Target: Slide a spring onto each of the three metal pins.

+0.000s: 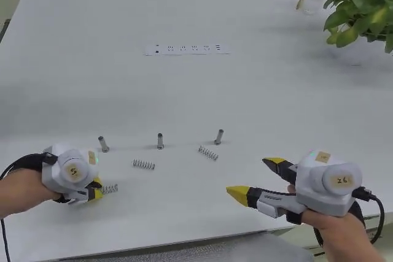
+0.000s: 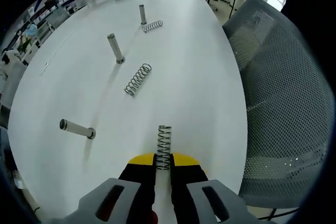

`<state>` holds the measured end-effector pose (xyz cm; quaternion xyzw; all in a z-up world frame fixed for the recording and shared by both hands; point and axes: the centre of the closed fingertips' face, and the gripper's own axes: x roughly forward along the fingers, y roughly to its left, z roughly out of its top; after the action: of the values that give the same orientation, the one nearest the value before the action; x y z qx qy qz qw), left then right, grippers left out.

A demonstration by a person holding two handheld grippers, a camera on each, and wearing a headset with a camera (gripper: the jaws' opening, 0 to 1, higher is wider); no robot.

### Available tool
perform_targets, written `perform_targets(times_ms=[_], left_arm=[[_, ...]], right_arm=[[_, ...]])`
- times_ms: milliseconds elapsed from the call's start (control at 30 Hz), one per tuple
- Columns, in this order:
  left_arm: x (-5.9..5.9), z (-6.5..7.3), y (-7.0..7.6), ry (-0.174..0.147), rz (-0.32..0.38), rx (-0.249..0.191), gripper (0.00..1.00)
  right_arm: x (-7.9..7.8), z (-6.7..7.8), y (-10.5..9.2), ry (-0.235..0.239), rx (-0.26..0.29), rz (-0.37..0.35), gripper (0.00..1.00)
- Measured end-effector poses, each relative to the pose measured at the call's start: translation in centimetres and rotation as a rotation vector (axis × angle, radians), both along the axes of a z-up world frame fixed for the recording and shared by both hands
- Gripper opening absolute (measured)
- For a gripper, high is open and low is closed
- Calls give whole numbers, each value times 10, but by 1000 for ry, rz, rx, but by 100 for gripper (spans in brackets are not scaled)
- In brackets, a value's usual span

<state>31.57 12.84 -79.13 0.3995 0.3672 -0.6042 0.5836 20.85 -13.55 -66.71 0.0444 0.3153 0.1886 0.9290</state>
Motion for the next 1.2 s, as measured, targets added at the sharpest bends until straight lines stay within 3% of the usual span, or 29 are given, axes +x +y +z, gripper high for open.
perform_targets(times_ms=[167, 467, 733, 867, 1000, 1200], left_arm=[[-11, 5, -4, 23, 39, -26, 2], [-21, 19, -7, 15, 99, -73, 2], [-26, 29, -11, -3, 137, -129, 2], [-27, 32, -10, -27, 152, -127, 2], [-30, 39, -13, -20, 183, -166, 2], [-36, 48, -21, -48, 172, -186, 2]], right_arm=[[-6, -5, -1, 7, -3, 1, 68], [-11, -7, 1, 11, 4, 2, 68], [-8, -5, 5, 2, 9, 26, 66], [-6, -4, 9, 1, 12, 42, 66], [-5, -4, 14, -1, 19, 59, 65], [-3, -3, 24, 0, 32, 96, 64]])
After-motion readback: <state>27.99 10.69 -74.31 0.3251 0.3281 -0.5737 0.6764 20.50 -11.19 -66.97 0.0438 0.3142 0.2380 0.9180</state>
